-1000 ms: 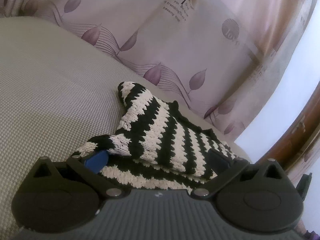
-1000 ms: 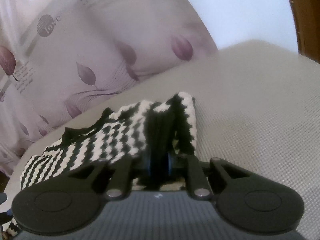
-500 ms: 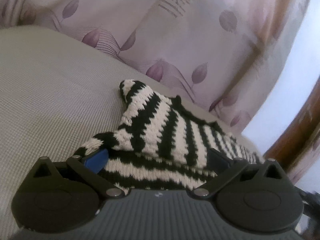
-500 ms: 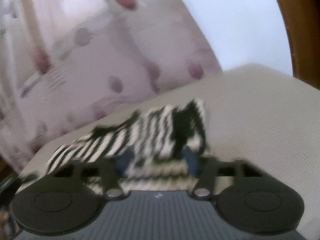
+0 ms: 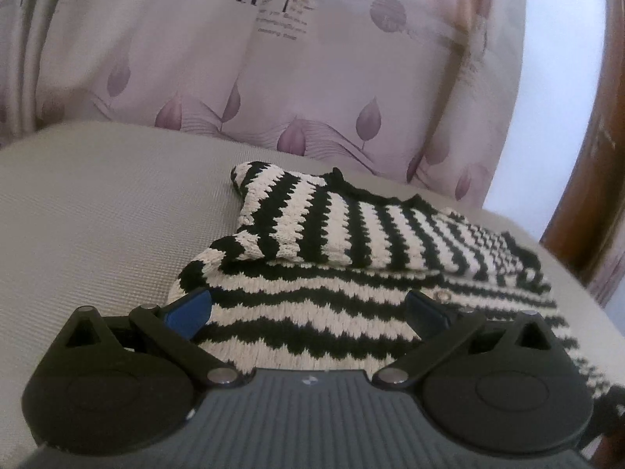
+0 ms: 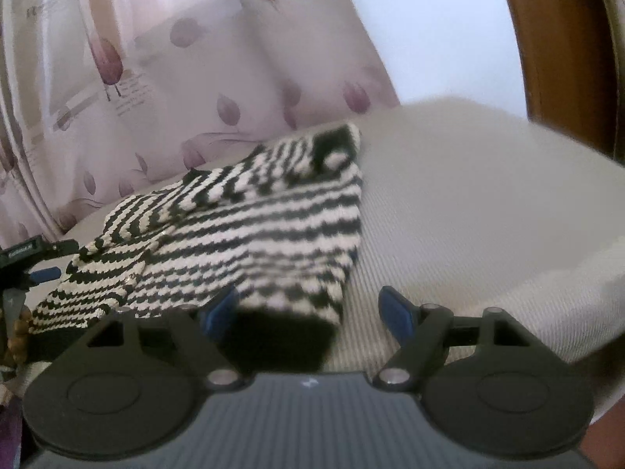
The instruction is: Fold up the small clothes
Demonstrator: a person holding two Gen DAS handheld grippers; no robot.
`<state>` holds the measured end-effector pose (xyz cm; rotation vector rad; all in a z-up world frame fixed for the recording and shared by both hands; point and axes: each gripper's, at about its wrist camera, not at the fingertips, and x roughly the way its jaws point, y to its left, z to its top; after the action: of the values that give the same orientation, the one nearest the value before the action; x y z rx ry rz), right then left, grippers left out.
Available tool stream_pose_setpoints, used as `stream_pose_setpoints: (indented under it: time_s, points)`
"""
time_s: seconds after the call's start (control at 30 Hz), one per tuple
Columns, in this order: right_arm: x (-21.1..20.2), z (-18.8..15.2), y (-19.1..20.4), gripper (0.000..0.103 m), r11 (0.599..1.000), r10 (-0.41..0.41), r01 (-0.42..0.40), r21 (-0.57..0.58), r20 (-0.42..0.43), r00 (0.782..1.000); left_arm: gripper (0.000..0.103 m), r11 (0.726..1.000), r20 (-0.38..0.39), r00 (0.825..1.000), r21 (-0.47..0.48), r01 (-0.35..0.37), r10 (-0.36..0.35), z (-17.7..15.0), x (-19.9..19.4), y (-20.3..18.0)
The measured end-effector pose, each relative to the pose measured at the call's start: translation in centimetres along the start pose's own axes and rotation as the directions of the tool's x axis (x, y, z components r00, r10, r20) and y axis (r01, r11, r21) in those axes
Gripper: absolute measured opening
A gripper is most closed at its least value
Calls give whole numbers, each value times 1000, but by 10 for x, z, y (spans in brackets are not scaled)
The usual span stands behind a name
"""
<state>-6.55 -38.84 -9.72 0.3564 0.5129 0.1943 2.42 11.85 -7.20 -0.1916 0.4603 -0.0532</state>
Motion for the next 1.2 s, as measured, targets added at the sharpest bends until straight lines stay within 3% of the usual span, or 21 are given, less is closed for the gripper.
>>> stream_pose_setpoints:
  time_s: [0.53,0.77,0.83,0.9,1.0,1.1,1.2]
  points:
    - [10,-9,15,82,998,59,-59,-20,-20,998,103,981,-4,996,177,-83,85,-1,-10,-11]
    - [9,-9,10,82,993,112,-113,-18,-29,993,103,988,-23,999,151,-28,31,17,-29,51]
    - [9,-8,6,82,992,126,-126,-13,-30,992,93,994,-59,998,107,10,-4,20,-29,73]
    - [9,-6,2,82,990,143,-143,-13,-35,989,87,995,-134,987,23,97,-93,20,-23,95]
    - [9,-5,-2,82,986,169,-169,7,-40,985,86,985,-219,960,-62,162,-172,14,-13,110]
    - [8,-4,-6,82,982,188,-187,21,-47,981,85,967,-232,939,-87,240,-254,5,-15,109]
    - [9,-3,-9,83,975,221,-219,43,-53,974,81,934,-252,899,-127,335,-357,-2,-15,104]
